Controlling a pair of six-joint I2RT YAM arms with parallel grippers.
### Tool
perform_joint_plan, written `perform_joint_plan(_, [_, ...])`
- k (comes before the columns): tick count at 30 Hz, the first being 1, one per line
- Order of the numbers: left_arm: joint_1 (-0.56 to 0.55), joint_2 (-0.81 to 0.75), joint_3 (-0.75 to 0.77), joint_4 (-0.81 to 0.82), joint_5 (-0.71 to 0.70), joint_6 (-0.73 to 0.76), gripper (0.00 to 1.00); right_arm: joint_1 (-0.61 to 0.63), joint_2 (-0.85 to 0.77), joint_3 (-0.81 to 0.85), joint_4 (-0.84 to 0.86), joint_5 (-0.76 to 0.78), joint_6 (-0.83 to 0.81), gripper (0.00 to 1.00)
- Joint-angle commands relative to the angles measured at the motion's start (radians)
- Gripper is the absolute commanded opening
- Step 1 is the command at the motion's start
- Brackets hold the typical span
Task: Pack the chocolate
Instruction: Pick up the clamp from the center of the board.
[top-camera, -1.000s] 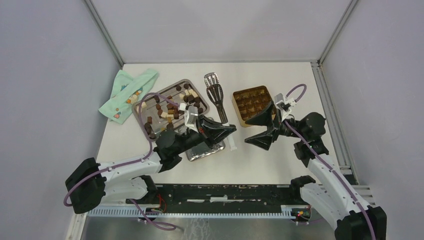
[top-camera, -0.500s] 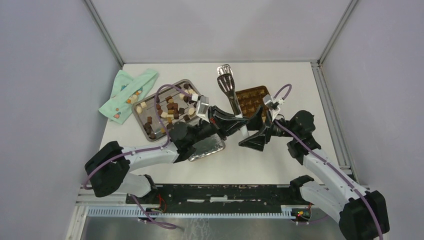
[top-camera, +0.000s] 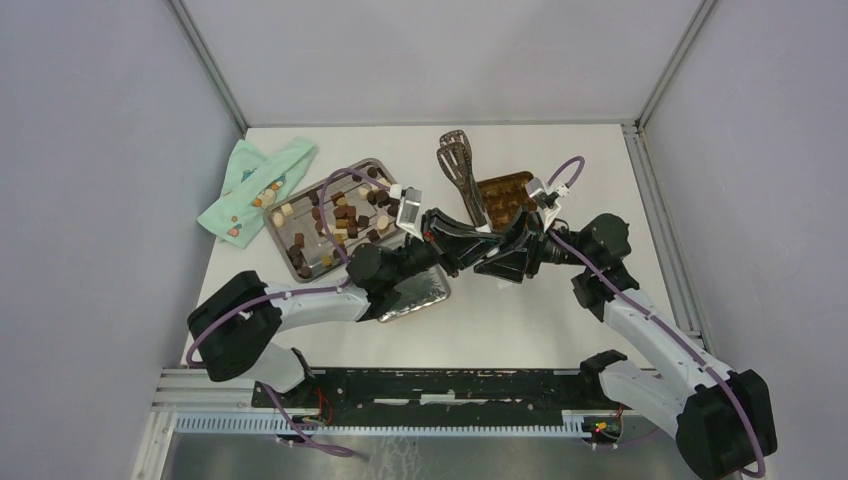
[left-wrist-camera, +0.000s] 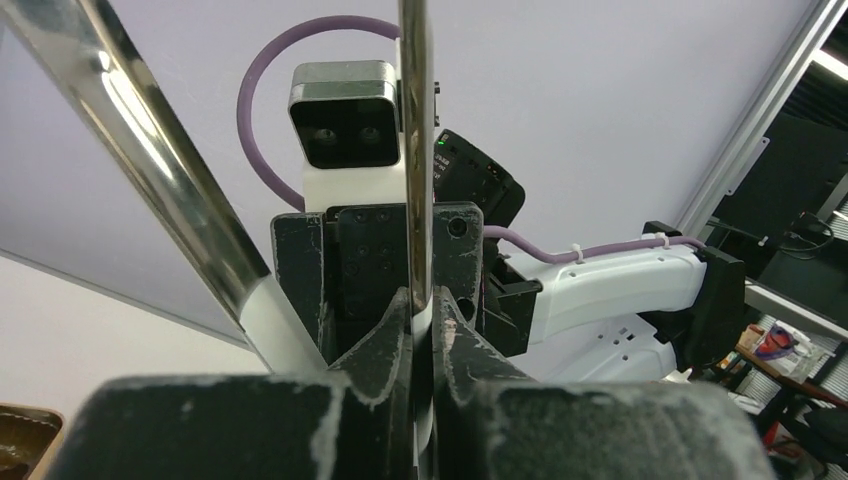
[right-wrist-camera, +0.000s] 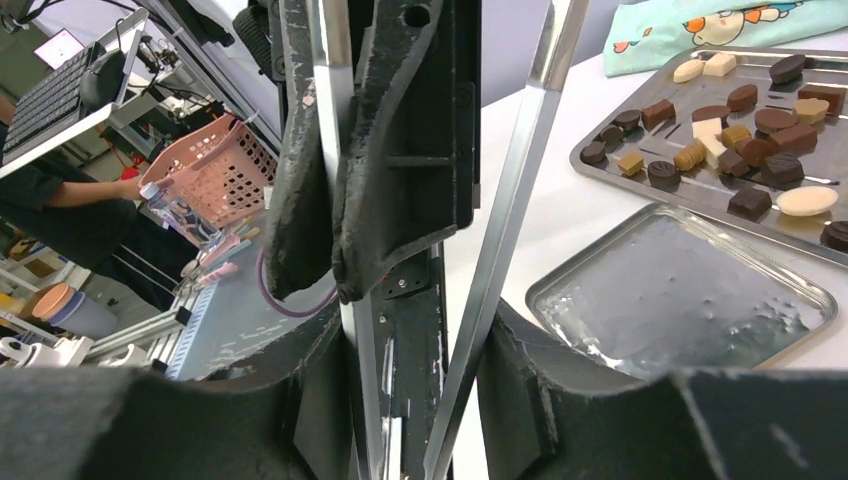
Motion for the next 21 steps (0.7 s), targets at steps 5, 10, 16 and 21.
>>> perform_joint_plan(5, [0.054,-0.059,0.053,-0.001,0.053,-0.043,0.38,0.004,-0.021,0.028,0.003,-0.006,-0.023,0.43])
perform_joint_plan(10, [0.100,-0.125,0.120,-0.192,0.134,0.001,0.50,0.004,-0.022,0.015,0.001,-0.009,-0.024,0.43])
perform_joint_plan(16, [0.124,-0.187,0.169,-0.398,0.102,0.065,0.45,0.003,-0.032,0.014,0.001,-0.020,-0.025,0.43])
perform_joint_plan(21, [0.128,-0.178,0.158,-0.363,0.118,0.025,0.06,0.003,-0.034,0.023,0.016,-0.028,-0.023,0.48])
